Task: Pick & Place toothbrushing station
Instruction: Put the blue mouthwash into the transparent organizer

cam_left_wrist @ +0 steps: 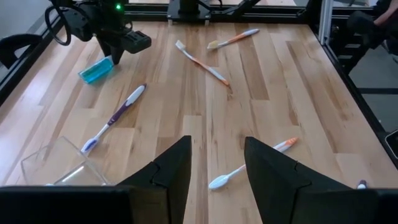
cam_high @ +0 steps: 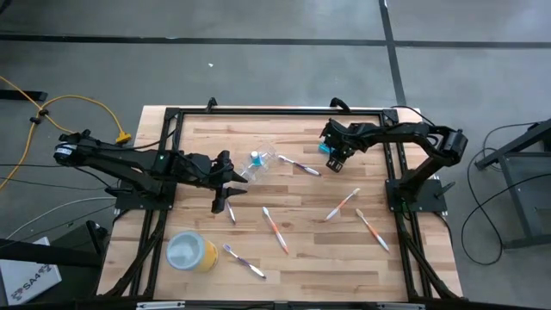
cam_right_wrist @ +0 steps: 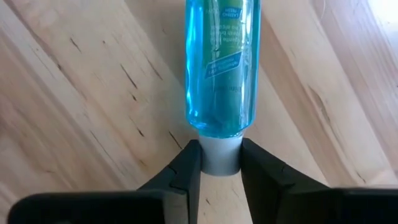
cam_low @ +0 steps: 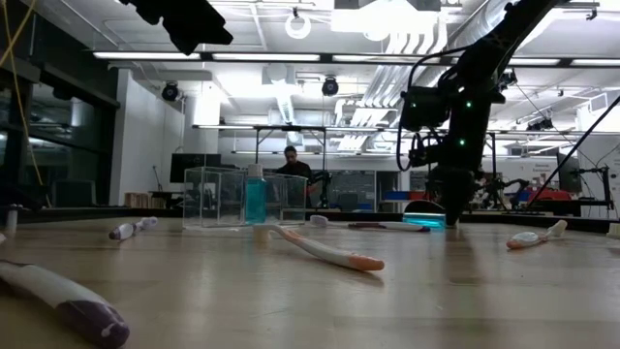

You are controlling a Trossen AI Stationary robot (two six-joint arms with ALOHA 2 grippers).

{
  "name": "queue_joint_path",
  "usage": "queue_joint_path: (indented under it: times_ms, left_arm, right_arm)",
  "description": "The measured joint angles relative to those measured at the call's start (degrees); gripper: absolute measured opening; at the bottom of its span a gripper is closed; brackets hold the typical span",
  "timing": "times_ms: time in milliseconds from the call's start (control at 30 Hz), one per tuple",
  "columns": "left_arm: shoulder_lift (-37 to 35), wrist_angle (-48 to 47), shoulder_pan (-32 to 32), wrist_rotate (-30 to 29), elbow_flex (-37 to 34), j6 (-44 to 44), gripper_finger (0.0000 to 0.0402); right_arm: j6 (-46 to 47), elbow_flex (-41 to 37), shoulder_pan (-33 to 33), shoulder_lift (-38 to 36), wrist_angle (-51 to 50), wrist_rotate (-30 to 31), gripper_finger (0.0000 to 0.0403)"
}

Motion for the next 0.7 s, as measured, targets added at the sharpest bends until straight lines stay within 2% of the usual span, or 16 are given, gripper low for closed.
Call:
queue_joint_path:
  times_ms: [367, 700]
  left_arm:
    - [0.00, 0.00, 0.02, -0.04, 0.02, 0.00, 0.0143]
    - [0.00, 0.00, 0.02, -0.03, 0.02, -0.28, 0.0143]
  right_arm:
    - [-0.21, -0.04, 0.15, -0.02, -0.63, -0.57, 0.0081]
    - [-0.20, -0.11, 0.09, 0.02, -0.39, -2.44, 0.0101]
